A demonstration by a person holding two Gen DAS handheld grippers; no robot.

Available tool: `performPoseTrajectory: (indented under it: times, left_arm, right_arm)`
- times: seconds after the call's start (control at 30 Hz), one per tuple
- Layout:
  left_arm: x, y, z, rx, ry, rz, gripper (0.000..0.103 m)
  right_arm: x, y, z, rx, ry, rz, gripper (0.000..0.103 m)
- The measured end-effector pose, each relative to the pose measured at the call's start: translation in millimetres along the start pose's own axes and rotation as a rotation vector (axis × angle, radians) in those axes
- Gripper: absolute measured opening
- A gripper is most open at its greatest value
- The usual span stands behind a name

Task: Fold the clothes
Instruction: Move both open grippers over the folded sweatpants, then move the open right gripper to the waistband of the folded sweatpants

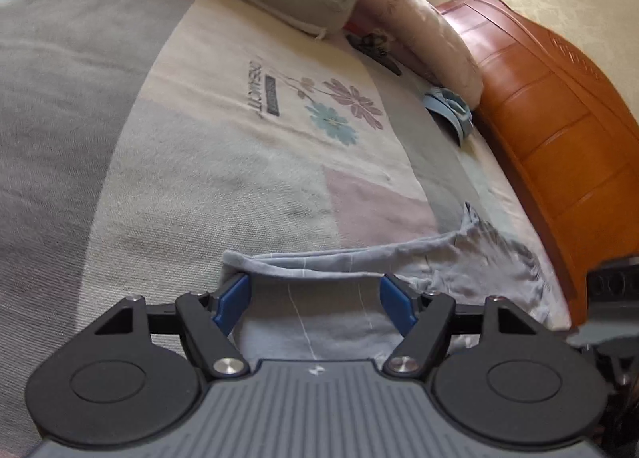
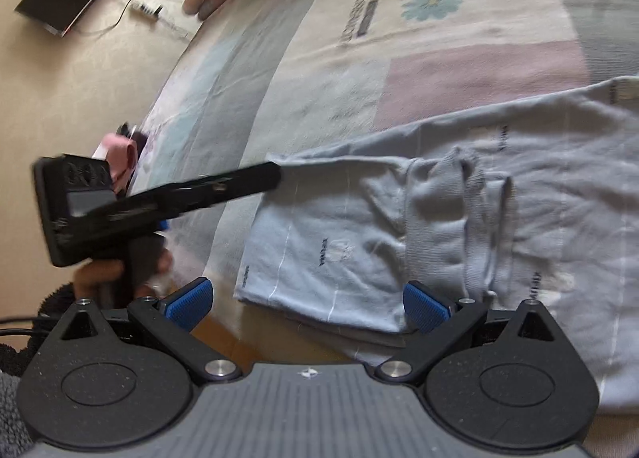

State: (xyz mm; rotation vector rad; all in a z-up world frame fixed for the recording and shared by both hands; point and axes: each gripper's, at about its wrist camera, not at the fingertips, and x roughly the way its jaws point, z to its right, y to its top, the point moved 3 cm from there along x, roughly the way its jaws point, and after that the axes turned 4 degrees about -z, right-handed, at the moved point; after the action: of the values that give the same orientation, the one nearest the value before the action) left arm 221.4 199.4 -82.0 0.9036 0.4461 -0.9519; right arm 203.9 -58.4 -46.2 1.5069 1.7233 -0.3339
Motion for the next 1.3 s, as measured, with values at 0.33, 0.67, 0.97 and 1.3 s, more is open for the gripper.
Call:
performPoseTrajectory:
  times: [0.33, 0.67, 0.97, 1.3]
  left_arm:
    - [-8.5, 3.9, 48.1, 0.123, 0.045, 0.004, 0.072]
    - [23.6, 4.2, 133.0, 0.203, 0.116, 0.029, 0.072]
    - [114.9, -3.9, 236.4, 0.311, 0.002, -0.031, 0.077]
    - [236.2, 9.0, 277.4, 0.356, 0.074, -0.122, 0.074]
  right_arm:
    - [-59.2, -9.2, 28.2, 0.014, -0.194, 0.177, 0.103]
    - [-132.6, -11.3, 126.4, -0.198, -0.708, 0.324, 0.103]
    - [-146.2, -40.4, 210.8, -0.174, -0.685, 0.299, 0.103]
    - [-148.5, -52.0, 214.5, -0.231, -0.641, 0.349, 0.103]
